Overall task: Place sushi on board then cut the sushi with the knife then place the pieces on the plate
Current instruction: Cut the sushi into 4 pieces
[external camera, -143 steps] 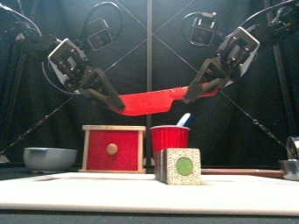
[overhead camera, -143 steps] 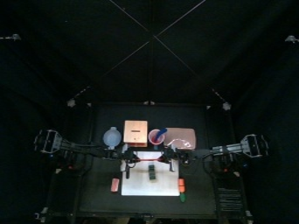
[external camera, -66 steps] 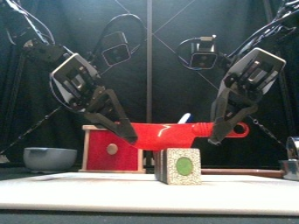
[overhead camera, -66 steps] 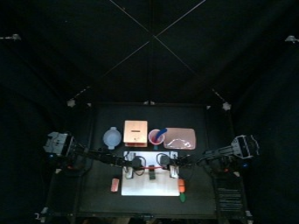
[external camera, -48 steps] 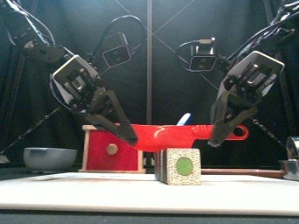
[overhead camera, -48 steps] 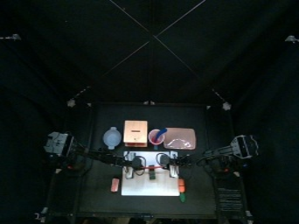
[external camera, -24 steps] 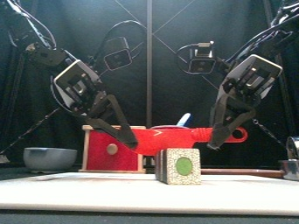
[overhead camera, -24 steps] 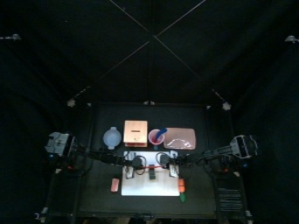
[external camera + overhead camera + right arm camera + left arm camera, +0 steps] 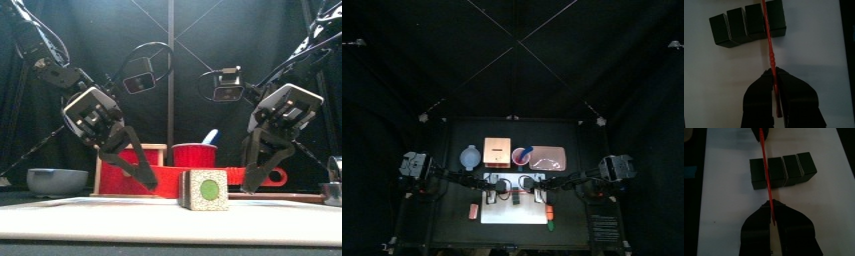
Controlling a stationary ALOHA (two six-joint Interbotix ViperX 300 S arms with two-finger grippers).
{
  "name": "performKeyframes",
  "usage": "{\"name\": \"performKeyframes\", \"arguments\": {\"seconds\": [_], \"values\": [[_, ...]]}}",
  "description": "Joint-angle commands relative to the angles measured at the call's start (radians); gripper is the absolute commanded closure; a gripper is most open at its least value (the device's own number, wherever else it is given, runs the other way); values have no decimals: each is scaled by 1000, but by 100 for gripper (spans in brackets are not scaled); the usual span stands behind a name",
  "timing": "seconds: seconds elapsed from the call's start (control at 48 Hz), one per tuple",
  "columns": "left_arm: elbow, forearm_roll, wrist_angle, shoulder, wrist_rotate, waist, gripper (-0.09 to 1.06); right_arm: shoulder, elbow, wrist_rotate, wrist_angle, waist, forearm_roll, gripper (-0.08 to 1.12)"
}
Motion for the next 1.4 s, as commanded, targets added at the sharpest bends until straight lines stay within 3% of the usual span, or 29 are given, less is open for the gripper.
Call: {"name": "performKeyframes", "arguments": {"seconds": [0.021, 0.146, 0.354, 0.542, 0.708, 0.792, 1.083, 1.396], "values": [[-17, 3, 29, -3, 2, 8, 53, -9, -3, 3, 12, -23, 5, 74], [-21, 5, 55, 2, 2, 31, 53, -9, -3, 3, 18, -43, 2, 74], [-21, 21, 58, -5, 3, 67, 53, -21, -8, 0, 35, -74, -6, 74], [-23, 49, 58, -23, 3, 71, 53, -38, -20, 0, 58, -74, -15, 74], [-26, 55, 71, -74, 2, 64, 53, -89, -40, 2, 89, -66, -11, 74], [-26, 55, 75, -106, 0, 54, 53, -112, -48, 3, 95, -55, -6, 74], [-28, 52, 75, -133, -2, -55, 53, -144, -51, 5, 92, 14, 34, 74], [-31, 12, 75, -117, -3, -77, 53, -133, -49, 5, 92, 46, 64, 74]]}}
